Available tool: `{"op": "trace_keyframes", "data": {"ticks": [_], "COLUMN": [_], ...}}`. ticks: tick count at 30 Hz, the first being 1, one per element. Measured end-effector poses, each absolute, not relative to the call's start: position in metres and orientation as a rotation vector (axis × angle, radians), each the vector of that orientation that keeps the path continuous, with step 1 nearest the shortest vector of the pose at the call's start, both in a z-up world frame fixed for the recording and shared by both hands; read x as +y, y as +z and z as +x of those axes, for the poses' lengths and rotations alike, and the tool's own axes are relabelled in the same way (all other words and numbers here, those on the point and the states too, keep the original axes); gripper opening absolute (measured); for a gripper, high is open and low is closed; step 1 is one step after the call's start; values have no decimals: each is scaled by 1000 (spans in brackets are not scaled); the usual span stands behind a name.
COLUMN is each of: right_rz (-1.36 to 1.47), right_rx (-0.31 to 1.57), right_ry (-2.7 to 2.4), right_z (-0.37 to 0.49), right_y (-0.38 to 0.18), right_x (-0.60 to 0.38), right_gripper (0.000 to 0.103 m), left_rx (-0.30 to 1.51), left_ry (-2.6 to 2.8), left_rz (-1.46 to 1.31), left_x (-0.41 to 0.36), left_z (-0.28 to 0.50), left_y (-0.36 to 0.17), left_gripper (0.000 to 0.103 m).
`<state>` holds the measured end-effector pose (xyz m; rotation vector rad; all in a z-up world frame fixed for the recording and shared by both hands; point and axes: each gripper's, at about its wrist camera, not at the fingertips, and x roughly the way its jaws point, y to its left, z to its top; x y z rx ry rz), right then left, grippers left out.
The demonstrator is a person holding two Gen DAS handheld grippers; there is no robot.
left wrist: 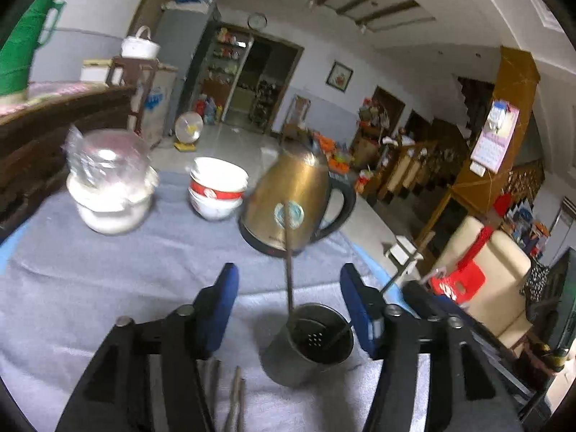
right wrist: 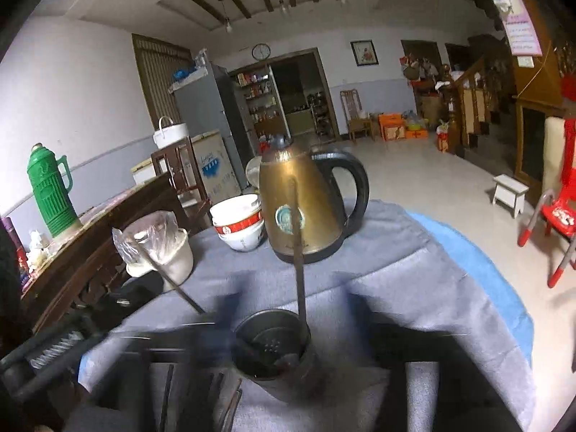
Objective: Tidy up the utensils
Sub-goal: 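Open both grippers, leaving the chopsticks in the cup, and withdraw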
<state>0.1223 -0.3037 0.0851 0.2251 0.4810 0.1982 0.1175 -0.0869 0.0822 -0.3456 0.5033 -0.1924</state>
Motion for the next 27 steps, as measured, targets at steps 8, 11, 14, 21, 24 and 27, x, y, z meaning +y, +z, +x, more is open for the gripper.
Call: {"op": "trace_keyframes", "data": {"ticks": [8,11,14,21,24,27], "right_rz": [220,184,181,214,241,272], "right_rx": [491,638,820,1027,1075,1114], "right_ry": [217,263,311,423,449,461], "right_z": [60,48,42,34,41,54], "right_y": [90,52,2,-46,-52,-53], "right_x": [-306,-293,-280,-258,-248,-241], "right_gripper": [88,88,87,86,64,41], "left_rx": [488,614,749,903,901,902], "left_ry": [-40,43,99,112,95,68], "left_rz": [-297,-280,-280,-236,-217,-217], "left_x": [-11,15,33,28,21,14], "left_z": [47,33,23,2,-1,0], "left_y": [67,26,-17,-64,-62,-59], "left_gripper": [84,85,84,84,84,84]}}
